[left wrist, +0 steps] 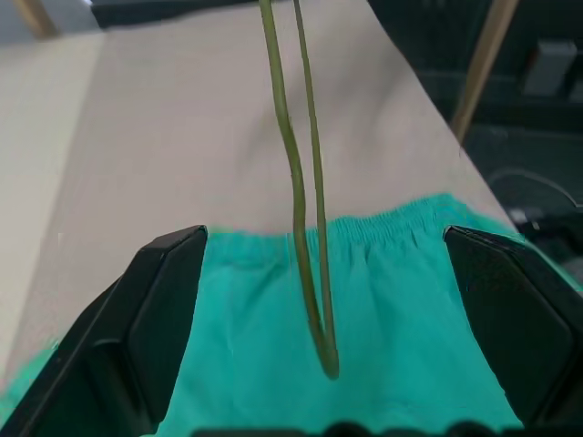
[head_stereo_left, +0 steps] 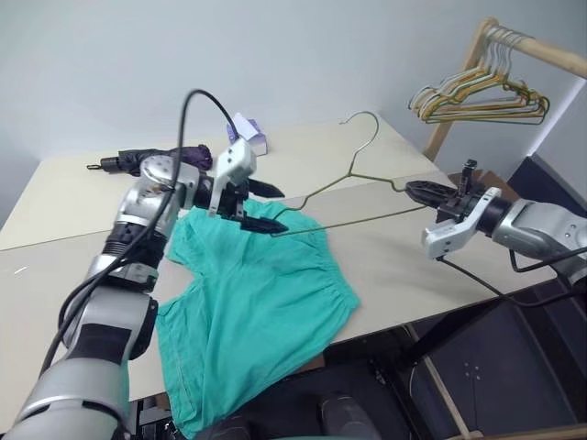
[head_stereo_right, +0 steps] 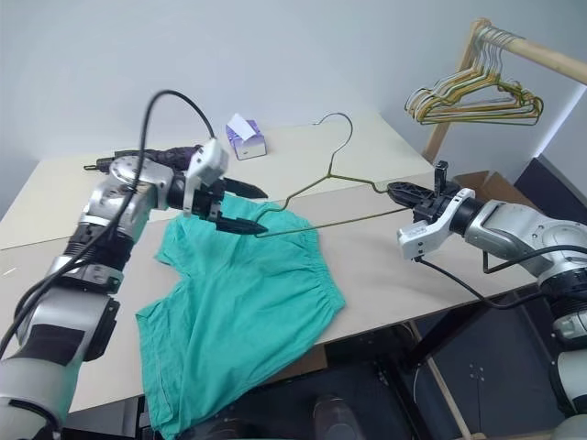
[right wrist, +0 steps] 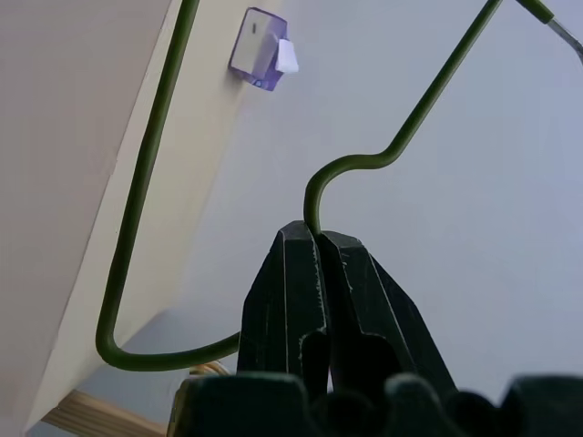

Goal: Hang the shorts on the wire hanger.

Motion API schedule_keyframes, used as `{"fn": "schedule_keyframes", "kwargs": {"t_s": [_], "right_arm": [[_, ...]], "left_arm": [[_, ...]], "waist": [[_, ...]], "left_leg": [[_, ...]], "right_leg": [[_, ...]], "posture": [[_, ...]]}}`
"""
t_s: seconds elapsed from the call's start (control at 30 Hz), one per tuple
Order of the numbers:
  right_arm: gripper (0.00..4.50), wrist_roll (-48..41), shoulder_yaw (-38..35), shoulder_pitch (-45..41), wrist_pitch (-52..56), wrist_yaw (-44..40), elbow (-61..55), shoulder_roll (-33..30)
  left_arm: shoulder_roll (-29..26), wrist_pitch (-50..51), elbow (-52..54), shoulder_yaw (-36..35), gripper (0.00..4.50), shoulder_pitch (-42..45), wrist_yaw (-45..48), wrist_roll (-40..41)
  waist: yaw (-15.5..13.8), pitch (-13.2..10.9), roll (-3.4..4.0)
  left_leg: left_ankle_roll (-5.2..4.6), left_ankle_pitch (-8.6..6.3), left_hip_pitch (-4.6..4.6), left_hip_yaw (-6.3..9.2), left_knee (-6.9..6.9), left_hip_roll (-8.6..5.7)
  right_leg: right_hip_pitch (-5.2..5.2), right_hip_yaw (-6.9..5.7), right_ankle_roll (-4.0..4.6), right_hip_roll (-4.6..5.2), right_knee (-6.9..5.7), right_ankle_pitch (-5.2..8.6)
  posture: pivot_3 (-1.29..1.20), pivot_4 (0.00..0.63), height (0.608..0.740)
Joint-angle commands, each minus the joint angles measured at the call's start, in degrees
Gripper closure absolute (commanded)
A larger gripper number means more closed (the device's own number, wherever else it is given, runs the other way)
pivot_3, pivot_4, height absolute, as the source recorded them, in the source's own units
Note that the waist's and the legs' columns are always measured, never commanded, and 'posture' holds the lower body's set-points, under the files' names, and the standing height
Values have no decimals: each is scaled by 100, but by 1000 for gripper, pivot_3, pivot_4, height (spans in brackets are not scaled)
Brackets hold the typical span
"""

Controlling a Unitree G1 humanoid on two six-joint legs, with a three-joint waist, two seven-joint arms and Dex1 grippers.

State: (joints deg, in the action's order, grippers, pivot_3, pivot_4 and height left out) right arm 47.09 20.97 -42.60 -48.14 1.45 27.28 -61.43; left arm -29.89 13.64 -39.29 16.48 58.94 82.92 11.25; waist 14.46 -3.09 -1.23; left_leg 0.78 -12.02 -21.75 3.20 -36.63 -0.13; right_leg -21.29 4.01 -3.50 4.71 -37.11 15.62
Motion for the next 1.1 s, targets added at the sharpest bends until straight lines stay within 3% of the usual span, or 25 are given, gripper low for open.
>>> {"fn": "schedule_keyframes", "kwargs": {"t_s": [0.03,0.17,0.63,0.7,0.83,0.93,1.0,1.03,1.1], "right_arm": [[4500,-257,-361,-259,-18,-141,-222,-17],[4500,-363,-451,-292,-7,-293,-366,26],[4500,-436,-539,-289,-87,-497,-472,120],[4500,-572,-549,-287,-141,-611,-450,145],[3385,-1287,-560,-160,-501,-1097,-474,126],[2486,-2580,-469,157,-607,-1990,-789,-17],[1788,-3603,-419,457,-249,-2794,-1194,-151],[1600,-4307,-449,678,278,-3272,-1531,-202],[733,-5660,-592,1033,1465,-4135,-2231,-323]], "left_arm": [[150,-352,-311,121,7,274,-86,-405],[376,-505,-577,23,514,315,-234,-563],[395,-429,-597,-206,4413,306,-276,-636],[387,-399,-587,-267,4463,296,-321,-628],[237,-456,-552,-295,4500,277,-152,-677],[71,-756,-596,-258,4500,275,-424,-934],[-108,-1483,-625,-101,4500,172,-757,-1336],[-186,-1728,-627,-55,4500,131,-868,-1476],[-281,-1965,-601,-108,4500,85,-907,-1522]], "waist": [[53,0,0],[80,0,0],[173,0,0],[186,0,0],[214,0,0],[218,0,0],[219,0,0],[217,0,-1],[212,0,-1]], "left_leg": [[0,0,-2,0,0,-1],[0,0,-4,1,0,-3],[0,0,-3,3,0,-5],[0,0,-1,4,0,-5],[0,0,-1,5,0,-4],[0,0,0,7,0,-4],[-1,0,0,10,-1,-4],[-1,0,1,11,-1,-5],[-1,-1,6,13,-2,-4]], "right_leg": [[0,0,0,0,0,0],[0,0,-2,5,-1,0],[0,-1,-5,8,-4,1],[0,-1,-6,8,-6,1],[2,-3,-6,7,-6,1],[4,-4,-7,7,-6,1],[8,-6,-8,8,-5,0],[9,-7,-9,10,-6,0],[19,-7,-11,12,-4,-2]], "posture": [[-214,0,740],[-220,0,740],[-204,0,740],[-203,0,740],[-202,0,740],[-198,0,740],[-195,0,740],[-195,0,740],[-195,0,740]]}}
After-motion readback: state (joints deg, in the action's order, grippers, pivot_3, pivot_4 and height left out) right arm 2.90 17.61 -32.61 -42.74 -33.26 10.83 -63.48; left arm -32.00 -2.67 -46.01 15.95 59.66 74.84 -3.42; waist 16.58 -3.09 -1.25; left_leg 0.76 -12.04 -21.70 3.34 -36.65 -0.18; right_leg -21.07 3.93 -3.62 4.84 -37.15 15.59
